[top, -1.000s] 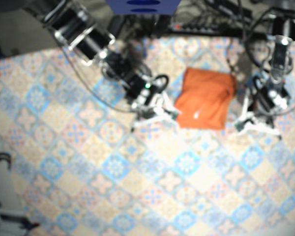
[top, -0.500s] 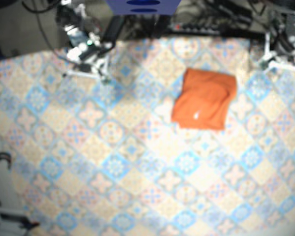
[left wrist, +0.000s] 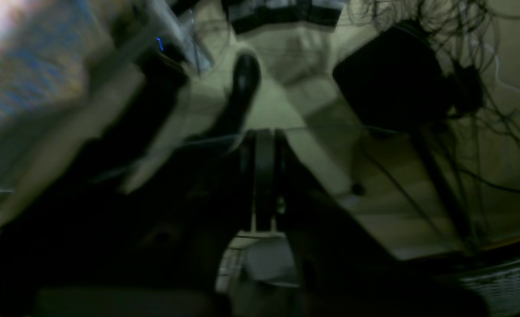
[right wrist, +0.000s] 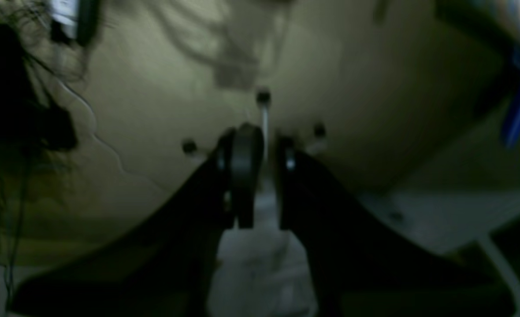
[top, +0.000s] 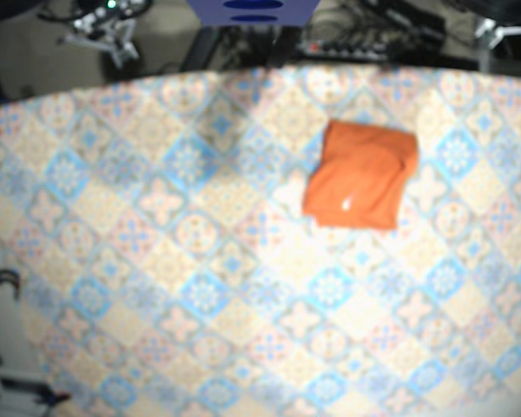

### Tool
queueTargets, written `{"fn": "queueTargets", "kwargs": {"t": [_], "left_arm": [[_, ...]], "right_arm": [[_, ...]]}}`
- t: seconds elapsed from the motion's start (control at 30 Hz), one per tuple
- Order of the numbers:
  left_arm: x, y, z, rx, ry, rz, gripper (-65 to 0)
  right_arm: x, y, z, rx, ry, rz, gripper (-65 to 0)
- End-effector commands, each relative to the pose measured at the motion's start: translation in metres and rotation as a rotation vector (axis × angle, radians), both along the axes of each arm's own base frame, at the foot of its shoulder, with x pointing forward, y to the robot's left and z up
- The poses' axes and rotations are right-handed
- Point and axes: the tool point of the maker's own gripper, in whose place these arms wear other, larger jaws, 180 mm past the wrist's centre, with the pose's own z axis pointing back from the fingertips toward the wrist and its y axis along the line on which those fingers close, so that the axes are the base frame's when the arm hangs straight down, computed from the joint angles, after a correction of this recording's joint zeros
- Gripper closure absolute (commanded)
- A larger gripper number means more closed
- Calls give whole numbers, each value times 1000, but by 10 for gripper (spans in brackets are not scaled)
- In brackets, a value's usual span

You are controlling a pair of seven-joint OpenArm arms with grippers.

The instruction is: Fold the T-shirt properly

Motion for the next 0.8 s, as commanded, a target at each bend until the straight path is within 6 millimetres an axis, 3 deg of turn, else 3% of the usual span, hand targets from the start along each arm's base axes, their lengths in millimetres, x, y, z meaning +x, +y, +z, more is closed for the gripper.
{"fn": "queueTargets", "kwargs": {"t": [0.0, 0.13, 0.27, 0.33, 0.4, 0.57, 0.6, 0.67, 0.77], "left_arm": [[-18, -1, -8, -30, 29, 33, 0], [-76, 2, -47, -93, 109, 203, 0], [-98, -1, -78, -132, 141, 309, 0], [-95, -5, -95, -151, 140, 342, 0], [-87, -6, -110, -143, 125, 368, 0], [-32, -6, -154, -67, -2, 374, 0], [-16, -4, -160, -45, -16, 350, 0], [10, -20, -174, -57, -26, 297, 0], [51, -40, -188, -58, -79, 236, 0]], "right_arm": [[-9, -5, 3, -9, 7, -17, -80], [-54, -24, -1, -37, 84, -68, -80], [-113, -34, -27, -28, 201, -100, -79], [-151, -40, -43, -17, 267, -122, -77], [-178, -31, -66, 20, 296, -173, -77], [-239, -3, -111, 118, 338, -291, -79], [-245, 8, -119, 146, 331, -317, -79], [-248, 21, -130, 186, 303, -354, -79], [-229, 35, -146, 240, 195, -396, -79]]}}
